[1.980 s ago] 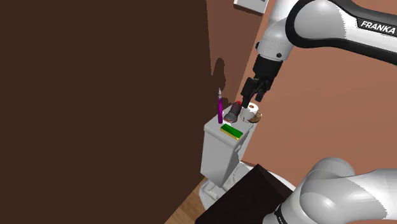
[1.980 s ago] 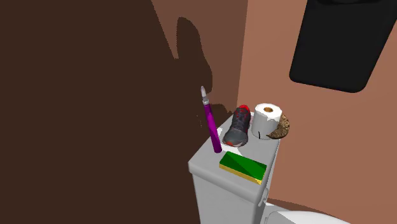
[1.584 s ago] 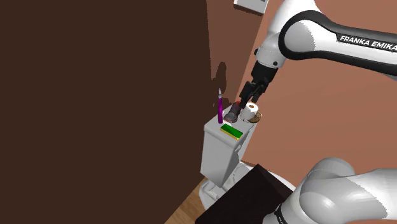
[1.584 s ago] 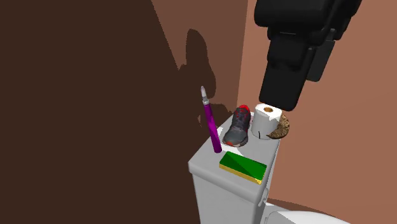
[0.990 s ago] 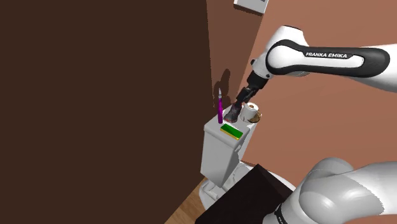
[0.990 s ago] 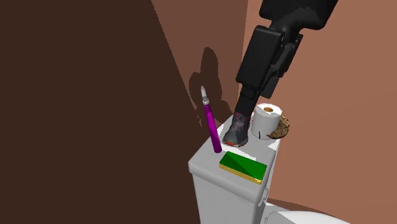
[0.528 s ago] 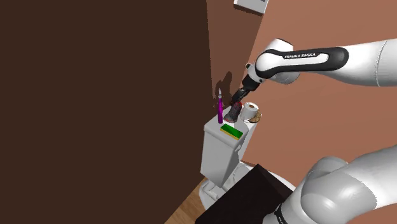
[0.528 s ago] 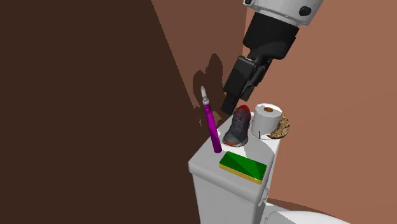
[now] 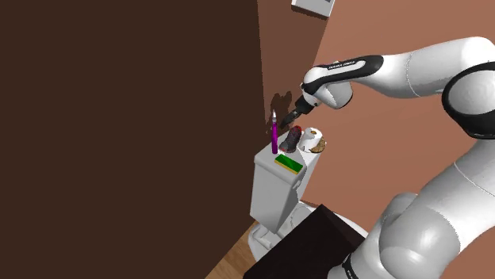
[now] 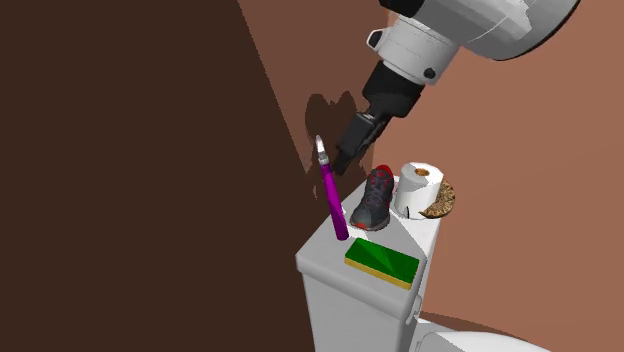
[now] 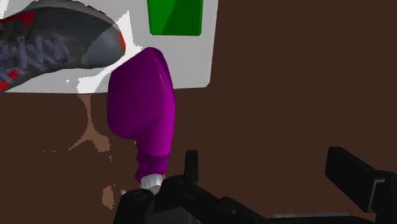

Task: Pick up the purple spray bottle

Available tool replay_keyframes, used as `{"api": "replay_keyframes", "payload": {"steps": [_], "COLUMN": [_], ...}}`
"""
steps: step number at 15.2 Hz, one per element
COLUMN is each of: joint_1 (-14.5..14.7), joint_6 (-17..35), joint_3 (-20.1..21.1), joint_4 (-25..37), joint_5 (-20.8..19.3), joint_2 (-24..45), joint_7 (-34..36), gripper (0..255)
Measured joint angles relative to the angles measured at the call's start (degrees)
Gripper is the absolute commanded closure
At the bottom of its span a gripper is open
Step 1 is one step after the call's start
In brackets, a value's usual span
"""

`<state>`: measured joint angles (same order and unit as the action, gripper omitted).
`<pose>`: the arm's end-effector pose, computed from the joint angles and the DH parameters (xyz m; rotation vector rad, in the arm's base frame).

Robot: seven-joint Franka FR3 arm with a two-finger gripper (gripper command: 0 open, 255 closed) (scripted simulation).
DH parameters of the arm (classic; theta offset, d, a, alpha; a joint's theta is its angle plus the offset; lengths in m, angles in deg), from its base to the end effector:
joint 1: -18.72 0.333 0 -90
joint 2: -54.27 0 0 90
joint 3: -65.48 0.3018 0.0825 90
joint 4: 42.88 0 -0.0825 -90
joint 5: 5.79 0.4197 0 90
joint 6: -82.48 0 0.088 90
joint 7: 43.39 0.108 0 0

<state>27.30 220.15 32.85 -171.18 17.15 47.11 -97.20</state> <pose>0.5142 -0.2295 0.4074 -2.9187 -0.3683 -0.6488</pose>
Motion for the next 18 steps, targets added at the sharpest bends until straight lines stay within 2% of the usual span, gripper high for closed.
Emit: {"api": "replay_keyframes", "payload": {"steps": [2, 4, 7, 9, 11, 17, 18], "joint_1": [0.7, 0.1, -2.6, -5.3, -6.3, -7.4, -7.4], "joint_6": [-0.1, -1.4, -3.3, -5.6, -5.7, -4.3, -4.2], "joint_3": [-2.0, -2.7, -1.9, -1.0, -0.2, 1.1, 1.2], "joint_4": [4.1, 8.5, 14.8, 19.8, 21.2, 20.9, 20.9], "joint_5": [7.4, 14.2, 23.9, 28.7, 31.1, 34.8, 35.0], "joint_2": [5.7, 11.0, 18.8, 23.7, 25.8, 28.4, 28.6], "joint_7": [-7.1, -13.2, -21.5, -25.6, -27.5, -31.1, -31.3], "gripper": [0, 0, 0, 0, 0, 0, 255]}}
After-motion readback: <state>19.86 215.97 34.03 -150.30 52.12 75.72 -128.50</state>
